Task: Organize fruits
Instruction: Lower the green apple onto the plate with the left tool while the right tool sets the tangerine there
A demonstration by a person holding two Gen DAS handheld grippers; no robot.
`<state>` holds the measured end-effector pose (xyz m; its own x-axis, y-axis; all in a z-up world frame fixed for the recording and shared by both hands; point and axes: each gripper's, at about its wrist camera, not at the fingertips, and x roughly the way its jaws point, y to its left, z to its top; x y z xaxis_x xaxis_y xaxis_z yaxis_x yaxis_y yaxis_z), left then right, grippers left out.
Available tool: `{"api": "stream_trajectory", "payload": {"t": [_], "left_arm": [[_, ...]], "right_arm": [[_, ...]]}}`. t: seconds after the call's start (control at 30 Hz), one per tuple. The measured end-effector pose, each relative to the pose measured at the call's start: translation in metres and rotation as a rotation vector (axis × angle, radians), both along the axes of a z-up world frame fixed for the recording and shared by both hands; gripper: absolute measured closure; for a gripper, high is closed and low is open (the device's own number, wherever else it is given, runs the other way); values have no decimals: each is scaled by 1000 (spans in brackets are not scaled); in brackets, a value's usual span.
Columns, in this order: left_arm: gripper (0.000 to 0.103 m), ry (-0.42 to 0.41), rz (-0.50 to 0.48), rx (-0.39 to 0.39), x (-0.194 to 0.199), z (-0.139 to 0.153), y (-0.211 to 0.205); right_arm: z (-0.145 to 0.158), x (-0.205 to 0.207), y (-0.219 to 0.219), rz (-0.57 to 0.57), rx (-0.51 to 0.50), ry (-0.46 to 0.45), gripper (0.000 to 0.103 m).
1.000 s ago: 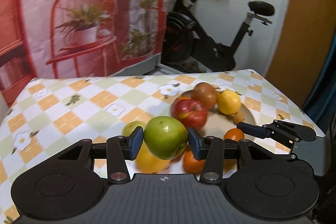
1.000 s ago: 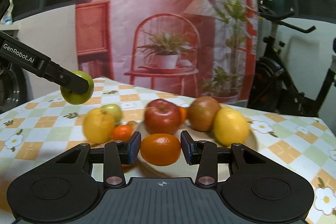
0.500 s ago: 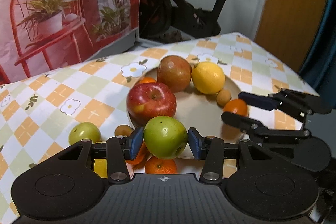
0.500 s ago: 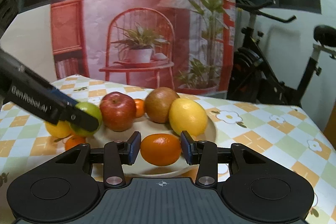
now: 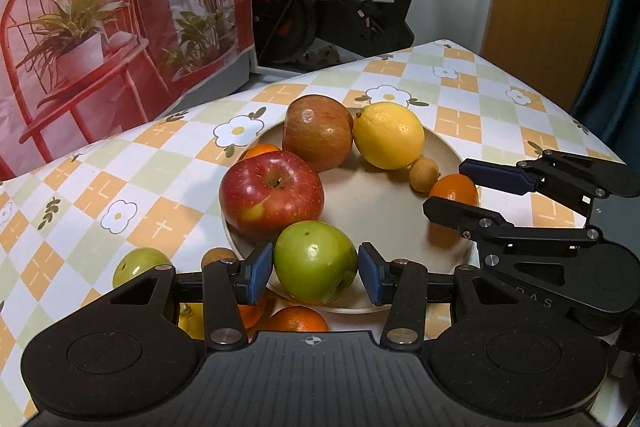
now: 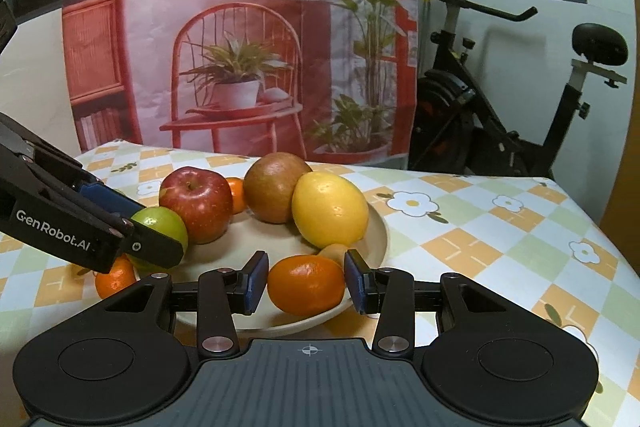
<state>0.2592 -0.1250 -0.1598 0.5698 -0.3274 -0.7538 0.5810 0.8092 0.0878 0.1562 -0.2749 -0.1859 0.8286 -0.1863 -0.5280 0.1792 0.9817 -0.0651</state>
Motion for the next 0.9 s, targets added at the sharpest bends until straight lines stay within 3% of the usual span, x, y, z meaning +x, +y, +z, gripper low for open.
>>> {"api": "stream_trajectory", "payload": {"t": [0.53, 0.73, 0.9], "left_arm": [[52, -2, 9, 7, 0, -3, -2], [44, -4, 15, 1, -3, -2, -1], [44, -21, 25, -15, -6, 4, 2]], "right_arm": [[2, -1, -1, -2, 4, -16, 64], [3, -4, -3, -2, 10, -32, 59], [3, -6, -4, 1, 24, -35, 57]]}}
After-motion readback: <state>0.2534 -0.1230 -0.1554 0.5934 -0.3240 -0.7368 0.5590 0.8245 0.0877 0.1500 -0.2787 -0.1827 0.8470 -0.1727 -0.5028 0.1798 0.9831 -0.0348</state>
